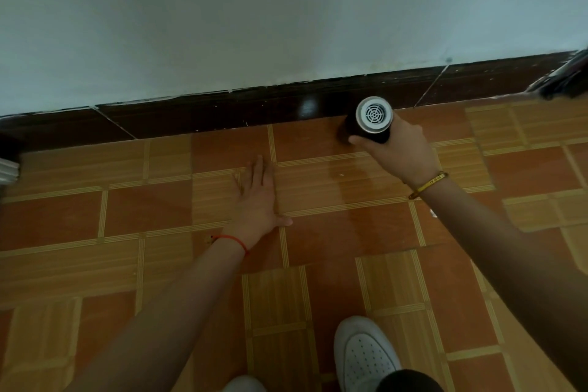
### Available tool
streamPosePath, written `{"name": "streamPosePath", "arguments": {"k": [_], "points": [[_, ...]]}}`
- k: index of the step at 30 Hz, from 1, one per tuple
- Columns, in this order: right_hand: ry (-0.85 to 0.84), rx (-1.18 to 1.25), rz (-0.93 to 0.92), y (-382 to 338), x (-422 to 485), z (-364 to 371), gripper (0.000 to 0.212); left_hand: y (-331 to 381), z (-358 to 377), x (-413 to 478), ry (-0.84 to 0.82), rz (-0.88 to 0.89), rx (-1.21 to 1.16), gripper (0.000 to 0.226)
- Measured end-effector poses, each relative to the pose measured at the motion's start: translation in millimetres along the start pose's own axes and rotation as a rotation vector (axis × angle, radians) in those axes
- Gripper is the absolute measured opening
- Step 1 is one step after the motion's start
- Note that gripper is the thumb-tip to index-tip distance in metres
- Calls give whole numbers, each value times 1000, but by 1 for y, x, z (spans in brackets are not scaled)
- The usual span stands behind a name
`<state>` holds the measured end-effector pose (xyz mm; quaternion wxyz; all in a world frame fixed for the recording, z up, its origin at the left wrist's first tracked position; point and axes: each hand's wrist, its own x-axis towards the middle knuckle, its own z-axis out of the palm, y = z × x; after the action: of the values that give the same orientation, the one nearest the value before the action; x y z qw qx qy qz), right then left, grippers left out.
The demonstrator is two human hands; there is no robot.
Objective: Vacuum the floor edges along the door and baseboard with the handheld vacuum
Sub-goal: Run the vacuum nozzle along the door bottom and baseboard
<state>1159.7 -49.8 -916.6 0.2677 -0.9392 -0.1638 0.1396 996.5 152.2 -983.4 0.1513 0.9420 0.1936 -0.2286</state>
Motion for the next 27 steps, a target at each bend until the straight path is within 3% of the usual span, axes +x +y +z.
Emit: {"name": "streamPosePath", "arguments": {"k": [8, 12, 17, 27], "points": [[-252, -45, -9, 3, -21, -9, 56, 26, 2, -9, 141, 137, -50, 123], [-148, -139, -30, 8, -29, -8, 69, 36, 3, -9, 155, 163, -89, 120], [-176, -93, -32, 15, -41, -5, 64, 53, 11, -8, 147, 198, -81, 117], [104, 68, 105, 57, -61, -40, 64, 86, 28, -7, 129, 289, -125, 111]]}}
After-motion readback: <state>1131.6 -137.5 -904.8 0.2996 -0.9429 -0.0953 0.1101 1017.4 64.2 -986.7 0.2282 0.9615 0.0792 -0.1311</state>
